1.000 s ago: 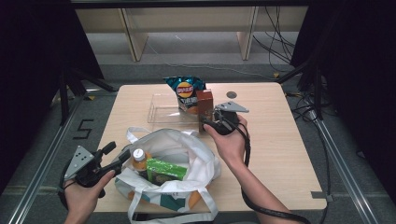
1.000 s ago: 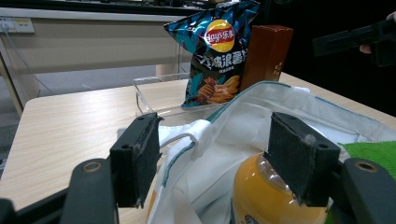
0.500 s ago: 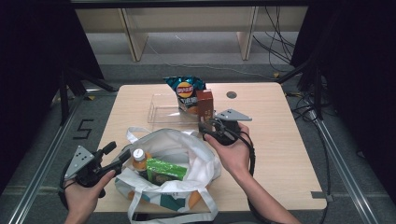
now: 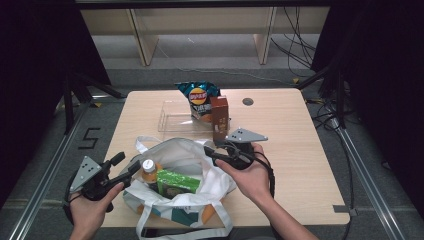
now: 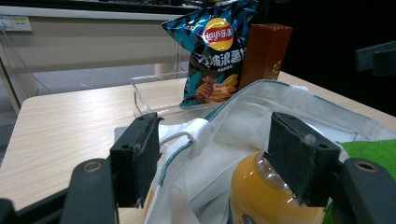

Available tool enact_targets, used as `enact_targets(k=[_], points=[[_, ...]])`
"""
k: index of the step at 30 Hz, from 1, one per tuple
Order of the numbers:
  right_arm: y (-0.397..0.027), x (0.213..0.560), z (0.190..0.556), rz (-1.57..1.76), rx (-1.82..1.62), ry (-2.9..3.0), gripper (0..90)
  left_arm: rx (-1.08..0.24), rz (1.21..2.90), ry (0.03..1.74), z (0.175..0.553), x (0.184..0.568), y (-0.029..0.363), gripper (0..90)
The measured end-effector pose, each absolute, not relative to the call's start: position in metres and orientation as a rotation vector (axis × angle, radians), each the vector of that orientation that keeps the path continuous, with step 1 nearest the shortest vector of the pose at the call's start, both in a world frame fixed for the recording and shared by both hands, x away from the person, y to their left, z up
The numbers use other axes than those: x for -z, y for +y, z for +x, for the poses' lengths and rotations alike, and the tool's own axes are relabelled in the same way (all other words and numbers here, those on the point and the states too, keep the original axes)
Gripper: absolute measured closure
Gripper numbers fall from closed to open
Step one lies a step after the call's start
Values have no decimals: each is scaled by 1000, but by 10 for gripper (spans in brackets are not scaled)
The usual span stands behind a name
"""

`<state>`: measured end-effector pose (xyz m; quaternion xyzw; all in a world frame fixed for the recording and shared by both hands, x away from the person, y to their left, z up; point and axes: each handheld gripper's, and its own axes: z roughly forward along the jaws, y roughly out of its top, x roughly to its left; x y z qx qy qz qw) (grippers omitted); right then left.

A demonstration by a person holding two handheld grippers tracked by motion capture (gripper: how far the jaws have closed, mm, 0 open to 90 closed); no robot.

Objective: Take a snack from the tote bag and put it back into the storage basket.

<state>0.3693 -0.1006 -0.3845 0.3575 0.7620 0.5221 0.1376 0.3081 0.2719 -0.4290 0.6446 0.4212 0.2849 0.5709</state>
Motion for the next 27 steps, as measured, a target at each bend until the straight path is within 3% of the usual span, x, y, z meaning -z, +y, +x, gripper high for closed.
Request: enact_targets(k=[27], points=[[-98,390,347,1013,-1552,2288,504,-672,1512,982,309,429,271,336]])
